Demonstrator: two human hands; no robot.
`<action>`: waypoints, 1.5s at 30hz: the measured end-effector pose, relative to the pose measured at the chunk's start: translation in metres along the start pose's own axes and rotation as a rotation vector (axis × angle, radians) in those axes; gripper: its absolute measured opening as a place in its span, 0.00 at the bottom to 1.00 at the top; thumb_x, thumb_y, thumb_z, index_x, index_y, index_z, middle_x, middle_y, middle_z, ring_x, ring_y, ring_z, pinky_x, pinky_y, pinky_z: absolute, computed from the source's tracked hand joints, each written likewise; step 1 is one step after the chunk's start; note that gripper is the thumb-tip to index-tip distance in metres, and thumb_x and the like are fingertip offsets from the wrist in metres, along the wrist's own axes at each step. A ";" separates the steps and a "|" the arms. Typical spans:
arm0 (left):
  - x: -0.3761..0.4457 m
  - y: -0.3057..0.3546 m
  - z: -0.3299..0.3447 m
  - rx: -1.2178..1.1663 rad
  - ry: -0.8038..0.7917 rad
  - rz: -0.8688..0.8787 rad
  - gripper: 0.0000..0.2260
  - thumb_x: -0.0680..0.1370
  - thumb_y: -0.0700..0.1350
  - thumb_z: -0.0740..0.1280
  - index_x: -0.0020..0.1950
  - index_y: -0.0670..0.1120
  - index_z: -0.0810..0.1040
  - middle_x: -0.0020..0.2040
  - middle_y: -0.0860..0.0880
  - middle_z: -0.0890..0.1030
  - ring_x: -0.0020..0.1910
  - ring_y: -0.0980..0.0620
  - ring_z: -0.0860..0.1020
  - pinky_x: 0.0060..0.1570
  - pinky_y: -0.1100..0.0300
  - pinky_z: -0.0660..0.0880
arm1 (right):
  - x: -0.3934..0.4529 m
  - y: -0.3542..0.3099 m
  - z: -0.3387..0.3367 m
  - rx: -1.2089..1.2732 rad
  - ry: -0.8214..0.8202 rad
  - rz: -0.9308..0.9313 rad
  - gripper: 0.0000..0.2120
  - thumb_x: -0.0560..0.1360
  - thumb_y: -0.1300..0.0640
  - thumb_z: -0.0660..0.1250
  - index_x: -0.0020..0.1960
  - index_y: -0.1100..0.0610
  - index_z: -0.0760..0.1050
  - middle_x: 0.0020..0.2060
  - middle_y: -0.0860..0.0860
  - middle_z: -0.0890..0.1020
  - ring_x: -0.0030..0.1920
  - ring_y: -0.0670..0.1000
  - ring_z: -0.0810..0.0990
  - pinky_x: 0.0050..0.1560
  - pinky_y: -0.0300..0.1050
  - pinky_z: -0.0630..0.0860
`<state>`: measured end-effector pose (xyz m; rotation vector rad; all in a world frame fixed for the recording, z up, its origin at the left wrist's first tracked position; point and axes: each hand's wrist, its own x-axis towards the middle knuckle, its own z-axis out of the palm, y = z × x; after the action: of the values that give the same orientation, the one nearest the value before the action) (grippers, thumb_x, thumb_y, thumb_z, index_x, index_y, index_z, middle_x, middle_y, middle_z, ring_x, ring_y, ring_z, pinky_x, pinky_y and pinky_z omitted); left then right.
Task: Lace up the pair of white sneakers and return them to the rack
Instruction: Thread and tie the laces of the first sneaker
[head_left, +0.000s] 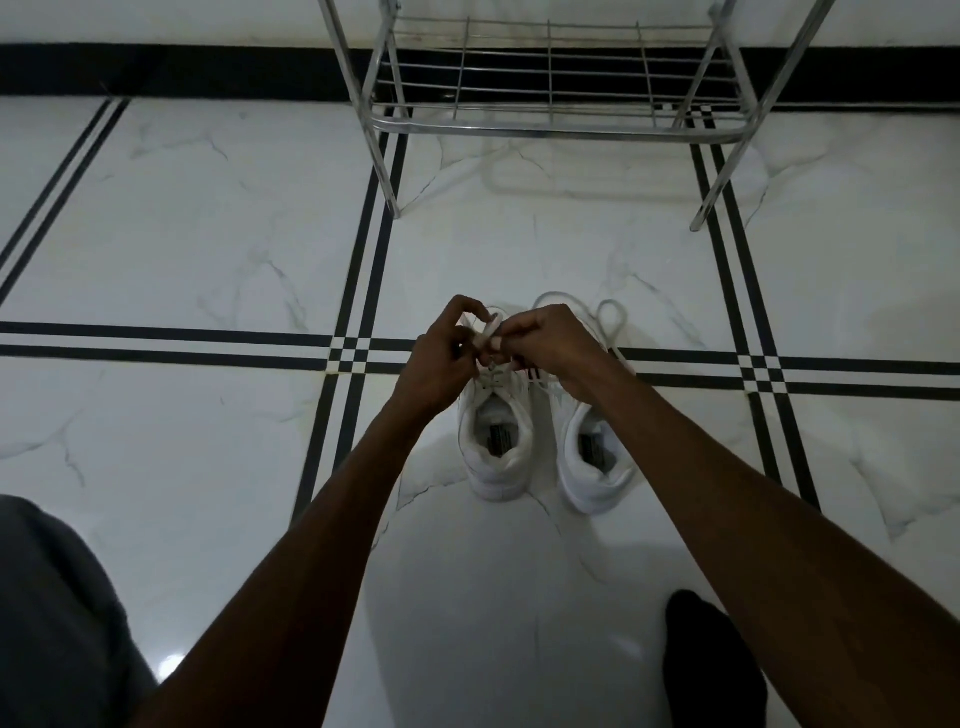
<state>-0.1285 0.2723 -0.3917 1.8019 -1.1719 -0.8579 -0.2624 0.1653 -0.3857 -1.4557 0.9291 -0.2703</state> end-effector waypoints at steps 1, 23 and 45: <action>0.001 -0.001 0.000 0.021 0.011 -0.007 0.14 0.80 0.34 0.64 0.61 0.48 0.69 0.41 0.41 0.84 0.39 0.38 0.82 0.41 0.39 0.81 | 0.000 0.001 -0.001 0.009 -0.040 -0.009 0.07 0.75 0.64 0.71 0.44 0.55 0.87 0.44 0.65 0.86 0.41 0.51 0.81 0.42 0.41 0.78; -0.002 -0.014 -0.002 -0.428 0.099 -0.308 0.14 0.82 0.44 0.67 0.66 0.48 0.70 0.52 0.44 0.88 0.57 0.40 0.84 0.64 0.40 0.78 | 0.003 -0.010 0.000 -0.696 0.127 -0.339 0.06 0.65 0.64 0.75 0.38 0.55 0.87 0.33 0.53 0.86 0.33 0.52 0.83 0.39 0.50 0.83; -0.032 -0.044 -0.027 0.516 0.157 -0.208 0.08 0.75 0.41 0.72 0.48 0.54 0.87 0.41 0.55 0.86 0.49 0.51 0.83 0.59 0.45 0.76 | 0.002 0.037 -0.041 -0.794 0.348 0.150 0.21 0.62 0.47 0.82 0.44 0.63 0.84 0.45 0.59 0.86 0.49 0.56 0.84 0.45 0.43 0.78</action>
<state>-0.0995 0.3194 -0.4152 2.3958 -1.1899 -0.5393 -0.3023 0.1401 -0.4138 -2.0828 1.5290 -0.0306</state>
